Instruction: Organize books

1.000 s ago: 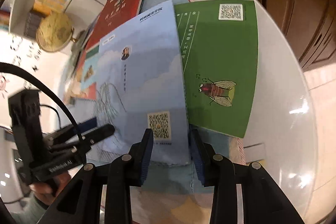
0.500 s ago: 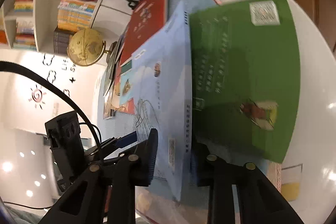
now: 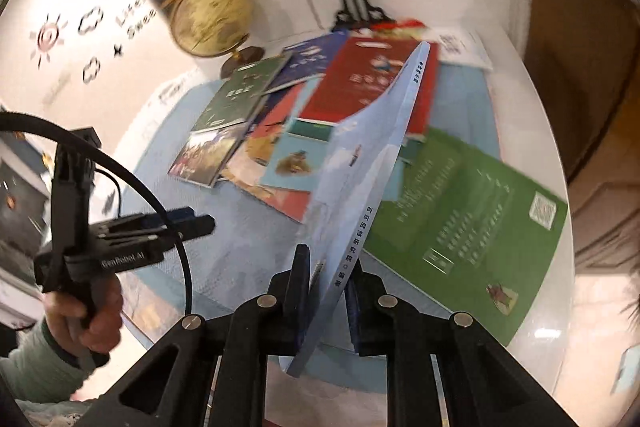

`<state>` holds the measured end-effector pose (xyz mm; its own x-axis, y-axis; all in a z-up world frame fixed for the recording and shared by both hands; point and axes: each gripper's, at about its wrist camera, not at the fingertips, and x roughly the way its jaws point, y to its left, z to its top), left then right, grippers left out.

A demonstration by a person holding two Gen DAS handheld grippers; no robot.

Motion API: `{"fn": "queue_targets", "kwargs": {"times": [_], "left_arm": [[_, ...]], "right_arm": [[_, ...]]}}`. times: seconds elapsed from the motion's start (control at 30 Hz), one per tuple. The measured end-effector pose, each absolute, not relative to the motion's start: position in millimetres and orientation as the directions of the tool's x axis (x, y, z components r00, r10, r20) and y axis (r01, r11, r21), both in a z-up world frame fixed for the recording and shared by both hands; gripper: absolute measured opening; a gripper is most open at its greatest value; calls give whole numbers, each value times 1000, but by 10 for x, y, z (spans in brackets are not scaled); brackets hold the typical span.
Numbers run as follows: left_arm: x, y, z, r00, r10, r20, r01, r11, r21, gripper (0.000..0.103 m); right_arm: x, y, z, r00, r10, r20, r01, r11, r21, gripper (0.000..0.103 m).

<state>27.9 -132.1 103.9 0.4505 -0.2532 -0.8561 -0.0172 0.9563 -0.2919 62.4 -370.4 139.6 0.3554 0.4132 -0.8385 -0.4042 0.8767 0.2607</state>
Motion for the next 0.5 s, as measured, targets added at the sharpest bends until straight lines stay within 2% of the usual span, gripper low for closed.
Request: {"fn": "queue_targets", "kwargs": {"times": [0.17,0.27,0.33,0.4,0.5], "left_arm": [[38,-647,1126,511,-198,-837,-121,947,-297,52],[-77,-170,1179,535,-149,-832,-200,934,-296,52],[-106,59,1195,538,-124,-834,-228,931,-285,52],[-142,210,1193,537,-102,-837,-232,936,-263,52],[-149,286,1135,524,-130,-842,-196,943,-268,54]], "right_arm": [[508,-3034,1567,330,419,-846,-488,843,227,22],[406,-2599,1615,305,481,-822,-540,798,267,24],[389,-2388,1584,265,504,-822,-554,777,298,32],[346,-2248,1513,240,510,-826,-558,769,313,51],[356,-2240,1413,238,505,-830,-526,785,327,53]]}}
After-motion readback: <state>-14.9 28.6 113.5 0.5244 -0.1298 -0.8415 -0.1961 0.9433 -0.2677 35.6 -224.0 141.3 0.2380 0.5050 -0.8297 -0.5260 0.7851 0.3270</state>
